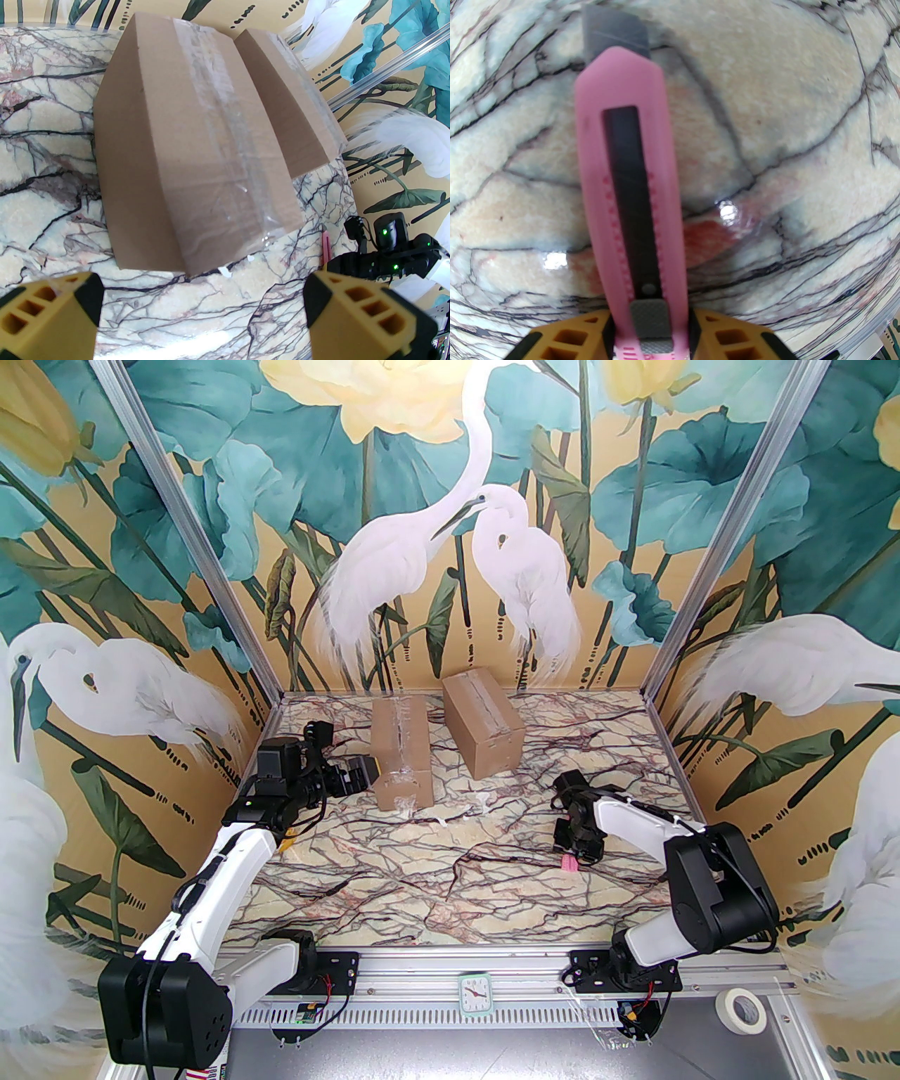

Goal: Unpack the express box

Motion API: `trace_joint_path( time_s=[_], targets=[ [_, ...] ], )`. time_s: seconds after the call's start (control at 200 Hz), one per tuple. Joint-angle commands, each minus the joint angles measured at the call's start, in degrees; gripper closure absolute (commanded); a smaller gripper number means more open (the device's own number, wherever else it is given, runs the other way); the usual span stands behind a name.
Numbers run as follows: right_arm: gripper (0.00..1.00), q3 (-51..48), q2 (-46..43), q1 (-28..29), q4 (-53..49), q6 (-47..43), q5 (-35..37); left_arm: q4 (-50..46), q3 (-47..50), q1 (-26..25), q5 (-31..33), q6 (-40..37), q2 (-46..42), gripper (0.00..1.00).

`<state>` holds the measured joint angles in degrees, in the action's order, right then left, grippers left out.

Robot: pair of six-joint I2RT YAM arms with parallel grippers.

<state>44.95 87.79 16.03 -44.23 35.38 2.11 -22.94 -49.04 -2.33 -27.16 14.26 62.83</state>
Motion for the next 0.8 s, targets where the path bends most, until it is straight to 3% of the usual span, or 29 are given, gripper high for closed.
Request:
trace_joint_path(
  time_s=[0.0, 0.38, 0.6, 0.795],
  targets=[
    [0.65, 0.5, 3.0, 0.1, 8.0, -1.5, 1.2, -2.0, -2.1, -0.5, 0.6, -1.3, -1.7, 0.01],
    [0.72, 0.9, 1.4, 1.0, 8.0, -4.1, 2.8, -3.5, -4.1, -1.3, 0.2, -1.1, -2.4, 0.01],
    [0.55, 2.5, 3.8, 1.1, 6.2, -3.8, 4.8, -3.9, -4.1, -1.7, 0.3, -1.2, -2.6, 0.01],
    [0.52, 2.7, 4.4, 1.1, 7.1, -2.8, 5.7, -4.1, -4.0, -2.0, 0.5, -1.6, -3.0, 0.01]
  ],
)
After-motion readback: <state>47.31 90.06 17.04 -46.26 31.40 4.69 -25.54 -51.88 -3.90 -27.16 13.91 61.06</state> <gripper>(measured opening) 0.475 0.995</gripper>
